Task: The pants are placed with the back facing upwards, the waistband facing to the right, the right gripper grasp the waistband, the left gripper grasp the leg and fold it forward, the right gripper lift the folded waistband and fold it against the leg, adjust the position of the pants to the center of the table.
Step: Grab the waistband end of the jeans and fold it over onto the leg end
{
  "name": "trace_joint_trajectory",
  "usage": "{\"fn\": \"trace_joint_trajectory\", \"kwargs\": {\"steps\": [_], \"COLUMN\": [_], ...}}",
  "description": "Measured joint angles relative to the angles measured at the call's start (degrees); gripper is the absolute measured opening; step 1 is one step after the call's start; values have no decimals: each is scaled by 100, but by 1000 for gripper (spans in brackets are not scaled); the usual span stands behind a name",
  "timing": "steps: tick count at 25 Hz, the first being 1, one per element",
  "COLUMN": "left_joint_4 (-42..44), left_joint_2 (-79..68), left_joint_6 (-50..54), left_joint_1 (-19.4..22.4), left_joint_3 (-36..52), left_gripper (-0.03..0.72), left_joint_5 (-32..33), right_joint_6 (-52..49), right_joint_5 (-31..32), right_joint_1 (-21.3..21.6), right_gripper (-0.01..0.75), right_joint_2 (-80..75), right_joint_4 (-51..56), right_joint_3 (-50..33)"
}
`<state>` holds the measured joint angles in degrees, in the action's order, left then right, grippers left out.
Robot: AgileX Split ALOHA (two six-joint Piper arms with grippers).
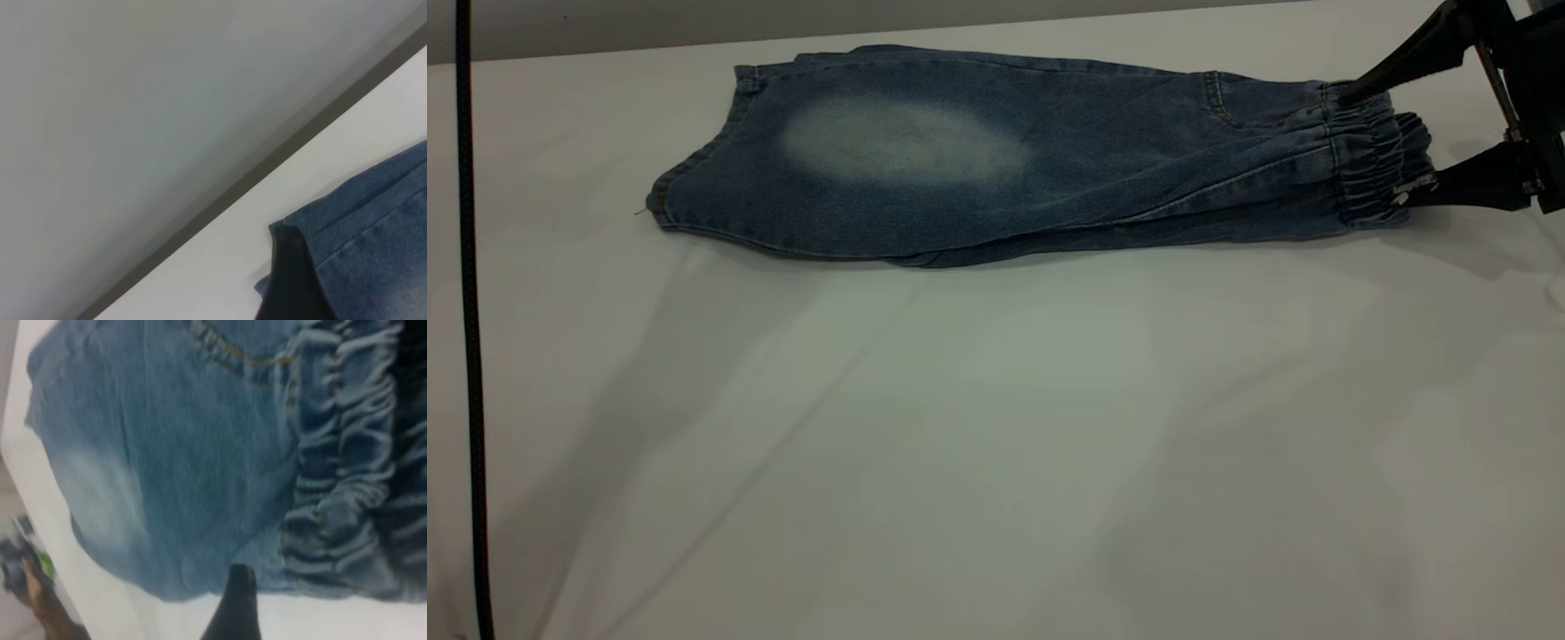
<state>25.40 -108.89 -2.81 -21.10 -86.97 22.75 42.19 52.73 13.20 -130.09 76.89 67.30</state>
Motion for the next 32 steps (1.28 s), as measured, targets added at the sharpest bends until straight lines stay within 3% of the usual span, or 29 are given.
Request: {"fn": "trace_joint_trajectory", "kwargs": {"steps": [17, 25, 32], "left_joint_4": [5, 10, 10], "left_joint_2": [0, 0, 0], "left_joint_6": [5, -1, -126], "left_joint_1": [-105, -172, -202], "left_joint_3": [0, 0, 0], "left_gripper": [434, 434, 434], "left_joint_5": [15, 12, 17], "right_joint_6": [-1634, -1670, -1110], "right_joint_5": [-698, -852, -1080], "right_joint_1": [-11, -66, -245], "right_gripper": [593, 593, 591], "right_joint_2": [-24, -82, -82], "right_joint_4": [-312, -272, 413], "right_joint_3": [0, 0, 0]}}
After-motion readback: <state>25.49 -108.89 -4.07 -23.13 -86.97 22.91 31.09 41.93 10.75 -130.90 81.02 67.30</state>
